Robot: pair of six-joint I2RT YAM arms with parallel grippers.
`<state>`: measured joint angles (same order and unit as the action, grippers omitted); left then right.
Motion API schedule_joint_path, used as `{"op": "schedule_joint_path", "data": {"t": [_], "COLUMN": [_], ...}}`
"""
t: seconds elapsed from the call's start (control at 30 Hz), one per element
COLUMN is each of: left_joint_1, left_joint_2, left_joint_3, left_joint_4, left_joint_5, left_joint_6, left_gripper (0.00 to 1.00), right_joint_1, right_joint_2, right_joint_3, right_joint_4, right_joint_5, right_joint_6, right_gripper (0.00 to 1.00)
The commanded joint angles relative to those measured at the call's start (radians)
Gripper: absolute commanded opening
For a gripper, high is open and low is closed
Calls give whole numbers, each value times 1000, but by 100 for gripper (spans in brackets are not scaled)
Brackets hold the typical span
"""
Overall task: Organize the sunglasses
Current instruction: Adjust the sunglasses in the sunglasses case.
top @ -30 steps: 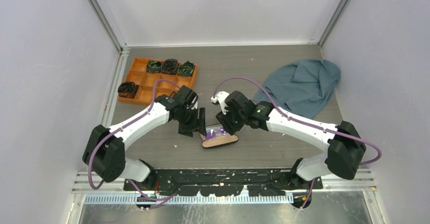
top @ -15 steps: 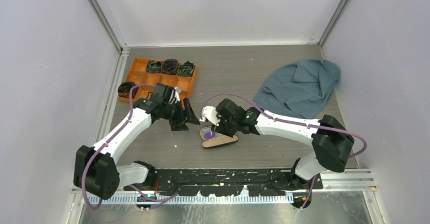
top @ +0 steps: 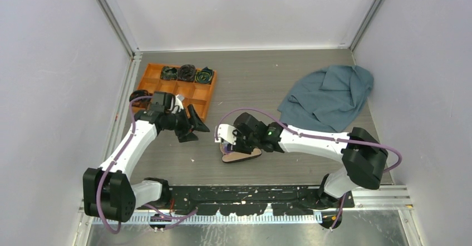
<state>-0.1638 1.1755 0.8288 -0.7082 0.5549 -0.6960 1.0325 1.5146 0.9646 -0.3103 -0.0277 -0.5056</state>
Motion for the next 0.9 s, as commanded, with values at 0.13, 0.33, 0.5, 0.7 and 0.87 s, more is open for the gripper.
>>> {"op": "schedule_joint_path", "data": {"t": [0.13, 0.33, 0.5, 0.7, 0.87], "left_joint_1": [18, 21, 26, 27, 33], "left_joint_2": [2, -3, -1, -6, 4], "left_joint_3": [-14, -33, -45, -45, -49], "left_joint_4": [7, 26, 40, 43, 50], "left_joint_5": [62, 66, 77, 87, 93], "left_joint_6": [41, 32, 29, 32, 35], "left_gripper": [65, 65, 65, 65, 65], "right_joint_1": [8, 11, 16, 15, 16], "right_joint_2": [10, 28, 49, 85, 109], "right_joint_3": [-32, -42, -54, -53, -53], "right_joint_4": [71, 107, 157, 180, 204], "right_joint_5": [-23, -14, 8, 17, 22], "right_joint_6": [-38, -71, -111, -147, -160], "right_gripper": [44, 46, 46, 44, 41]}}
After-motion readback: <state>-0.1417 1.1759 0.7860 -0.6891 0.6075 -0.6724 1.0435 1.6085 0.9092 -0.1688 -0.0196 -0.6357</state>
